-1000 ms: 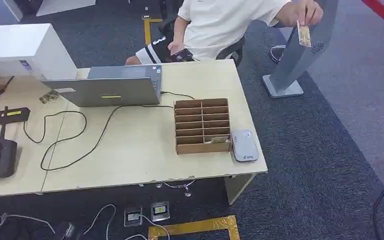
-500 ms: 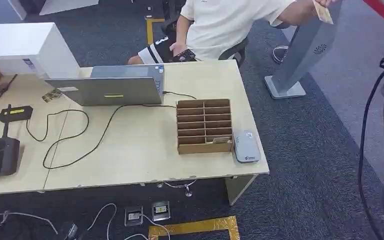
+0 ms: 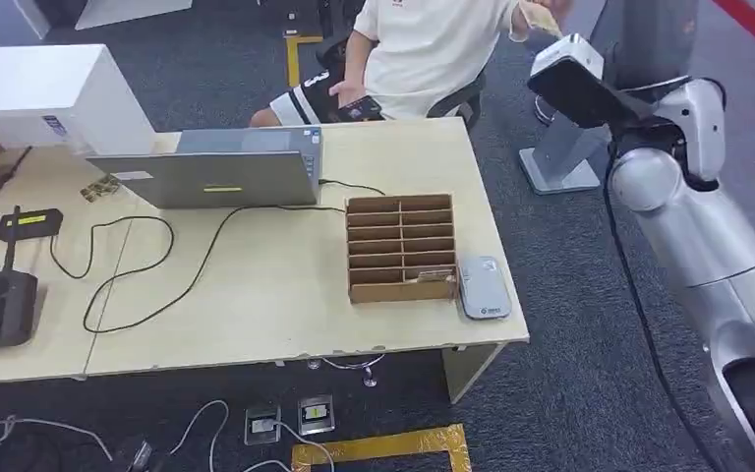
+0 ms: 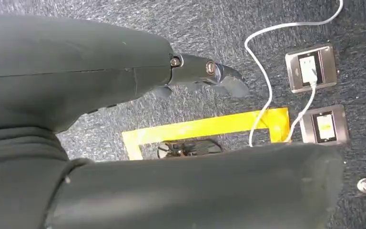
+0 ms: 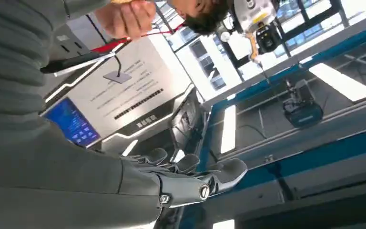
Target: Pass the card to the sensor for recognition and then transmit it.
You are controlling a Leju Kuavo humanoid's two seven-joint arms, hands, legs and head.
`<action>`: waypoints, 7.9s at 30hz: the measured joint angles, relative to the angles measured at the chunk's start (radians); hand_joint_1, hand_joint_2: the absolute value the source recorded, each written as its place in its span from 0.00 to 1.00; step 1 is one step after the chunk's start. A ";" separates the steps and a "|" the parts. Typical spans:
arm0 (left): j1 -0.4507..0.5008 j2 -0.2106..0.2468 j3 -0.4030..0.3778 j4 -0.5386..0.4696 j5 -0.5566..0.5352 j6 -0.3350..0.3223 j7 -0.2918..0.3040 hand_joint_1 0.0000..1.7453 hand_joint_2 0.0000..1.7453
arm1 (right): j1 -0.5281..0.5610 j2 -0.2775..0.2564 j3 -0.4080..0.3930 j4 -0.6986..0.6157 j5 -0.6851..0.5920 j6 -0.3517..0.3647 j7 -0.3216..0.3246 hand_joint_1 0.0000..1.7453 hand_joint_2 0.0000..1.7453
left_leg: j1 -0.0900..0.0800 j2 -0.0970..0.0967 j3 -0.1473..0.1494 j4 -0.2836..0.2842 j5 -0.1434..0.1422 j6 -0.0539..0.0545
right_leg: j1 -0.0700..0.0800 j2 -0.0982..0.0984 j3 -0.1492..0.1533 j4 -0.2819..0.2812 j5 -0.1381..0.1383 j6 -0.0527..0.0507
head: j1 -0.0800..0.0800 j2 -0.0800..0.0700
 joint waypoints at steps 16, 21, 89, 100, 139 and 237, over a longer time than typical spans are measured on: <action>0.000 0.004 -0.022 0.000 0.019 0.000 0.007 0.00 0.00 | 0.026 0.056 0.108 0.037 0.119 0.029 0.019 0.00 1.00 | 0.001 0.001 0.000 0.000 0.000 0.000 | 0.001 0.000 -0.001 -0.001 0.000 0.000 | 0.000 0.000; 0.000 0.005 -0.035 0.000 0.019 0.000 0.021 0.00 0.00 | 0.033 0.056 0.113 0.074 0.141 0.061 0.050 0.00 1.00 | 0.001 0.001 0.000 0.000 0.000 0.000 | 0.001 0.001 -0.001 -0.001 0.000 0.000 | 0.000 0.000; -0.015 0.008 -0.135 -0.011 0.107 0.000 0.039 0.00 0.00 | 0.105 0.031 0.179 0.408 0.065 0.173 0.079 1.00 1.00 | 0.001 0.002 0.000 0.000 0.000 0.000 | 0.001 0.002 -0.002 -0.001 0.000 0.000 | 0.000 0.000; -0.005 0.005 -0.181 -0.014 0.148 0.000 0.036 0.00 0.00 | 0.293 -0.082 0.169 0.218 0.010 0.242 0.165 1.00 1.00 | 0.001 0.002 0.000 0.000 -0.001 0.000 | 0.001 0.003 -0.001 -0.003 0.000 0.000 | 0.000 0.000; -0.017 0.006 -0.236 -0.028 0.168 0.000 0.030 0.00 0.00 | 0.403 -0.046 0.180 0.164 0.060 0.310 0.208 1.00 1.00 | 0.001 0.003 0.000 0.000 -0.001 0.000 | 0.002 0.003 -0.001 -0.003 0.000 0.000 | -0.001 0.000; -0.055 0.049 -0.371 -0.067 0.250 0.000 0.005 0.00 0.00 | -0.102 0.090 0.174 0.354 0.153 0.339 0.055 1.00 1.00 | 0.004 0.004 -0.002 0.000 -0.001 -0.001 | 0.004 0.005 -0.002 -0.003 0.001 0.000 | 0.000 0.000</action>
